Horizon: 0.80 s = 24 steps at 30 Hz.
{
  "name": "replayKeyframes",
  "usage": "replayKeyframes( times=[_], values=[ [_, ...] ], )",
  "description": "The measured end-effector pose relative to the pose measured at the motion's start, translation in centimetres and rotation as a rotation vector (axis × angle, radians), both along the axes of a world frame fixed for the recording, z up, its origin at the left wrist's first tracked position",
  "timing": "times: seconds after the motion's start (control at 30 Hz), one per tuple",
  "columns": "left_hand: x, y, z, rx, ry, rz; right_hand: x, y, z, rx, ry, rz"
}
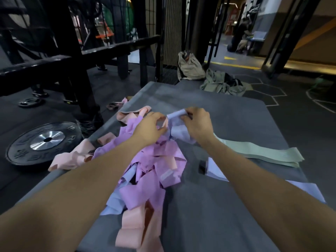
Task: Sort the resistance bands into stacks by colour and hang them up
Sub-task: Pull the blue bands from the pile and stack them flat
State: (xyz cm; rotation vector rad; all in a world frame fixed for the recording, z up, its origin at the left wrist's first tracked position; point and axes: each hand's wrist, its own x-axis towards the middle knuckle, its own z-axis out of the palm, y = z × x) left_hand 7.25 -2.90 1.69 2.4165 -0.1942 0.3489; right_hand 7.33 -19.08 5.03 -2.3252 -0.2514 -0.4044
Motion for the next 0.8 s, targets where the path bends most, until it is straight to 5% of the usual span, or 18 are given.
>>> replayKeyframes(
  times=[0.47,0.8],
  values=[
    [-7.5,-2.1,9.2,-0.320,-0.194,-0.115,-7.1,-2.4,9.4,0.201,-0.089,0.146],
    [-11.3,-2.4,7.8,-0.582,-0.112,0.053,-11.2,-5.1,7.2,0.483,0.041,-0.064]
  ],
)
